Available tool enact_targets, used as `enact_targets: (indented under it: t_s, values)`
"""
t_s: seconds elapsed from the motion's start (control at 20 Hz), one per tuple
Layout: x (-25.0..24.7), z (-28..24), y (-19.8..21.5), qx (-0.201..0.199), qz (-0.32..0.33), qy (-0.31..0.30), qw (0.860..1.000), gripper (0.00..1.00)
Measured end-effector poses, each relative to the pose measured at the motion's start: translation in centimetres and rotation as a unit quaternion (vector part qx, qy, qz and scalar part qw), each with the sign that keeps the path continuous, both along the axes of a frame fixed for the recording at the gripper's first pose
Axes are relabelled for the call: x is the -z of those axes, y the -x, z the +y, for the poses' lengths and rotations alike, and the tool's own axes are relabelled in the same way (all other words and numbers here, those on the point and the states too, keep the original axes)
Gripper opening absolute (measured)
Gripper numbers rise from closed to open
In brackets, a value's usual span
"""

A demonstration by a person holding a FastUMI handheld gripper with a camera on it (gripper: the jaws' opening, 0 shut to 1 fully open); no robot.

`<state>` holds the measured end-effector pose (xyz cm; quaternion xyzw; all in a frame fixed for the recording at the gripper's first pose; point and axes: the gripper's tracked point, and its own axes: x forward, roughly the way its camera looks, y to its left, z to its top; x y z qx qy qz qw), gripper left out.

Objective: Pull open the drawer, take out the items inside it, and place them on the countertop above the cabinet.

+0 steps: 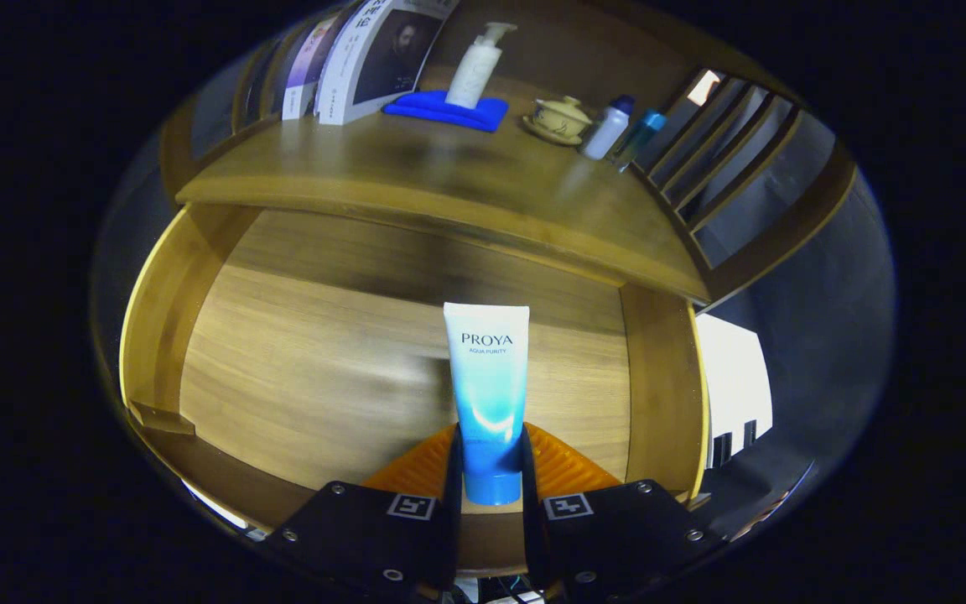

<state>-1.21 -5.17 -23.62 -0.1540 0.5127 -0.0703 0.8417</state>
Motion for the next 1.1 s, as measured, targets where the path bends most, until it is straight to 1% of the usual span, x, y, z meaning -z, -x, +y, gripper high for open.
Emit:
enact_targets:
  t_s: [0.1,0.2,0.35,0.65,0.75,0.85,1.1]
  values:
    - [-1.7,0.0,-0.3,-0.001,-0.019,0.006,1.0,0.33]
    - [-3.1,0.2,-1.3,0.006,-0.044,-0.004,0.999,0.33]
    - [-5.0,0.4,-3.7,0.012,-0.076,-0.02,0.997,0.33]
    - [-8.6,-0.6,-9.7,0.0,-0.126,0.009,0.992,0.33]
    - [-9.1,-0.7,-11.5,-0.008,-0.138,0.017,0.99,0.33]
    - [-8.8,-0.4,-13.4,-0.018,-0.144,0.009,0.989,0.33]
    - [-7.3,-0.1,-16.7,-0.036,-0.146,-0.005,0.989,0.33]
